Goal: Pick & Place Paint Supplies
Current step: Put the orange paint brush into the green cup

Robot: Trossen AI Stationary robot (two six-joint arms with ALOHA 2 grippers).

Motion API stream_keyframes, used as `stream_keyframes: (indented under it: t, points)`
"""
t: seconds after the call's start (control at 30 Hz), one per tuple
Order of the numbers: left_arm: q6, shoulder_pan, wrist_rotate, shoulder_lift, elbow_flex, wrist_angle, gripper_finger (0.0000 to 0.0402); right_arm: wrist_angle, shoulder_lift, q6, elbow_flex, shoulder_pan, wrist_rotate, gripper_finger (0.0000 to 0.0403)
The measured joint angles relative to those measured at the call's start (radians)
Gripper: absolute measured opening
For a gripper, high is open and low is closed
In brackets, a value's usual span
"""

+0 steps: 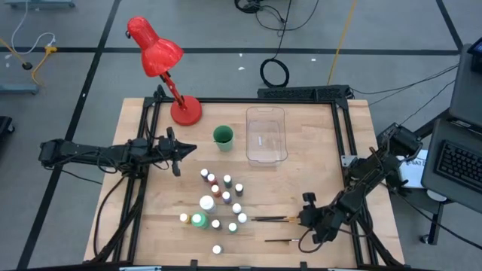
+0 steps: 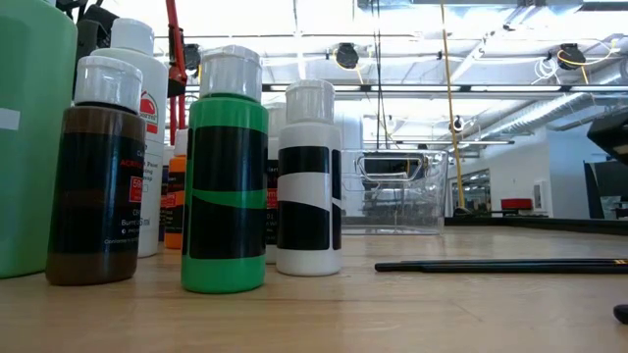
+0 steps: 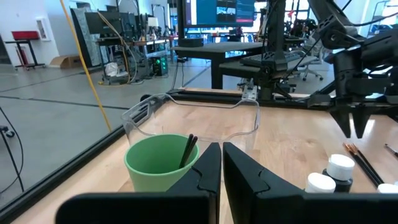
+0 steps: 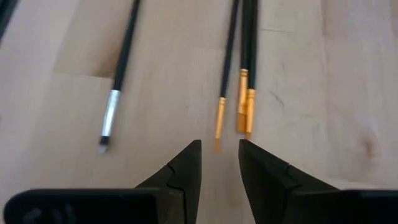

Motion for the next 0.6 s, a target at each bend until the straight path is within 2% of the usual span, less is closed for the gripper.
stream_keyframes:
  t: [0.6]
  points:
    - [0.028,0.0,0.0,0.0,0.0,0.001,0.0021,0.066,0.089,0.015,-0.002,-0.012,0.013,0.0101]
